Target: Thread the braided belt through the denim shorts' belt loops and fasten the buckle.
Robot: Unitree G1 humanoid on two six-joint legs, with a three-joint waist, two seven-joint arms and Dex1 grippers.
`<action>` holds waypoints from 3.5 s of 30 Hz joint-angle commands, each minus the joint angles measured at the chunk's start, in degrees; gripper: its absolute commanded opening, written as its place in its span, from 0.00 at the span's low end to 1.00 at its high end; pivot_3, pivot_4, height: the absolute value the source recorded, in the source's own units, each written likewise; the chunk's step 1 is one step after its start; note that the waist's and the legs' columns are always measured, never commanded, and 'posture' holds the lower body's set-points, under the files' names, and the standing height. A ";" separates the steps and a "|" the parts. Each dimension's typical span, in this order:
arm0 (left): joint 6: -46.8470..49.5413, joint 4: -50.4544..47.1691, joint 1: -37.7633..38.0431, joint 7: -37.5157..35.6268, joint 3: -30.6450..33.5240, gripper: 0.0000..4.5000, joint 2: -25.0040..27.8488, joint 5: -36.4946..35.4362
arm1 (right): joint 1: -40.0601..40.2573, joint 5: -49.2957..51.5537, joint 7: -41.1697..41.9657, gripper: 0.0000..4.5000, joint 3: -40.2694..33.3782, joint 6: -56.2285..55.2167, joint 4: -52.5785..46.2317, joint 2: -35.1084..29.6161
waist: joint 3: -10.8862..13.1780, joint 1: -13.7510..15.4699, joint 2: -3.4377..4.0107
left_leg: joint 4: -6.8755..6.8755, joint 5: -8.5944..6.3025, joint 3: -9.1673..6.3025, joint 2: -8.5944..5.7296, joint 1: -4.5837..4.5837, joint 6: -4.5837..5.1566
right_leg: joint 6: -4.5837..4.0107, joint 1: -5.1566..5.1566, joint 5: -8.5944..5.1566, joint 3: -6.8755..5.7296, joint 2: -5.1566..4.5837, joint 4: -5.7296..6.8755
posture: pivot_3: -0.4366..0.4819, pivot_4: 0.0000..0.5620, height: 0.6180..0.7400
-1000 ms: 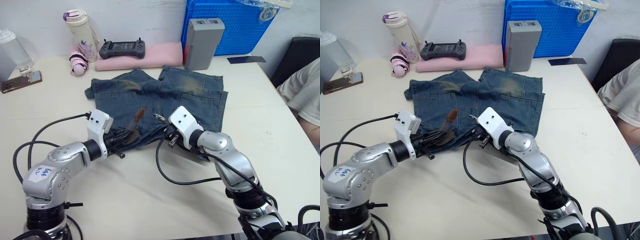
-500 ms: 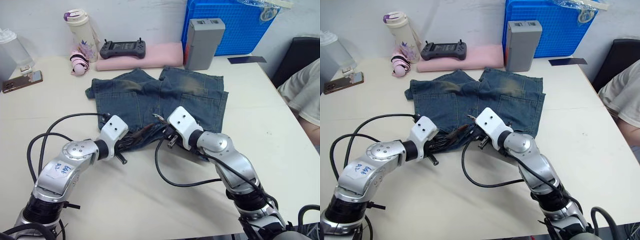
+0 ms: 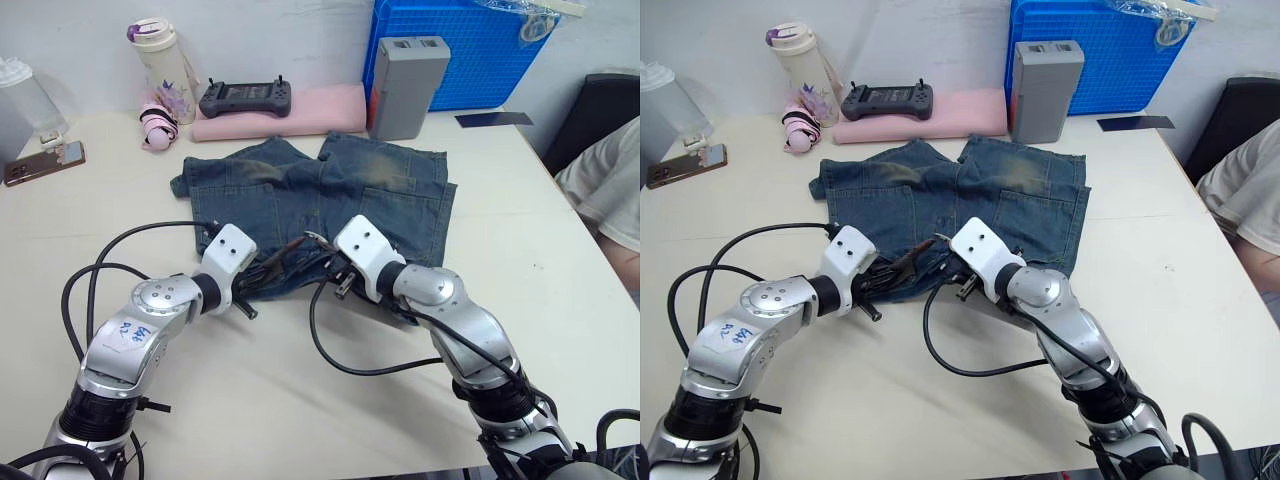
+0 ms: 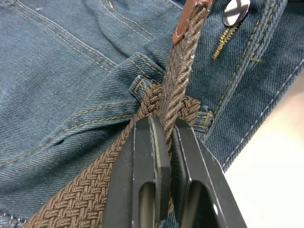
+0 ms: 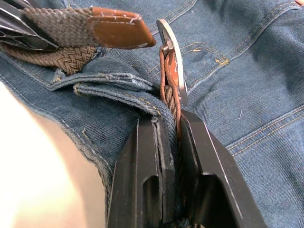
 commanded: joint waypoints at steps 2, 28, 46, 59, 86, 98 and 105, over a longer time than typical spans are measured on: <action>0.28 -0.14 -1.71 0.77 -0.67 0.00 -1.88 0.73 | -1.06 1.11 0.35 0.00 0.40 -0.75 -4.21 -0.16 | 0.00 -0.02 0.00 | 0.00 0.00 0.00 0.00 0.00 0.01 | 0.00 0.00 0.00 0.00 0.00 0.00 | 0.48 0.27 0.90; 2.56 3.25 -2.45 0.05 -2.76 0.00 -4.32 2.80 | -1.54 1.61 0.05 0.00 0.88 -1.27 -5.06 -1.29 | 0.00 -0.01 0.00 | 0.05 0.03 0.00 -0.02 -0.01 0.04 | 0.02 0.02 0.01 -0.01 0.00 0.02 | 0.48 0.27 0.90; 7.13 4.32 -1.52 4.70 -4.15 0.00 -8.65 4.14 | -1.82 1.69 -0.90 0.00 0.90 -0.89 -5.39 -1.18 | -0.01 0.11 -0.01 | 0.09 0.04 0.00 -0.02 0.02 0.05 | 0.02 0.05 0.01 0.00 -0.01 0.06 | 0.48 0.27 0.90; 5.53 8.91 -3.77 4.47 -6.64 0.00 -11.56 5.46 | -2.48 1.69 0.33 0.00 2.25 -2.84 -6.47 -2.99 | -0.03 0.34 -0.02 | 0.13 0.06 0.00 -0.07 0.06 0.09 | 0.05 0.12 0.03 0.00 -0.05 0.06 | 0.48 0.27 0.90; 5.82 7.72 -0.44 2.69 -5.21 0.00 -9.57 6.21 | -0.53 4.98 -3.33 0.00 -3.00 0.86 -7.40 0.21 | -0.04 0.10 -0.02 | 0.06 0.06 -0.01 -0.07 0.08 0.11 | 0.07 0.12 0.04 0.02 -0.06 0.04 | 0.48 0.27 0.90; 1.22 10.00 -5.28 1.10 -7.78 0.00 -12.75 6.41 | -0.36 5.65 0.33 0.00 3.08 -0.75 -7.11 -5.49 | -0.04 0.53 -0.02 | 0.10 0.07 -0.02 -0.10 0.10 0.12 | 0.07 0.14 0.04 0.01 -0.10 0.02 | 0.48 0.27 0.90; -1.51 8.84 -5.68 -1.64 -10.47 0.00 -13.07 6.47 | -1.42 5.49 2.71 0.00 5.54 -2.74 -4.73 -6.83 | -0.04 0.80 -0.02 | 0.09 0.06 -0.02 -0.11 0.07 0.13 | 0.07 0.14 0.04 0.00 -0.09 0.01 | 0.48 0.27 0.90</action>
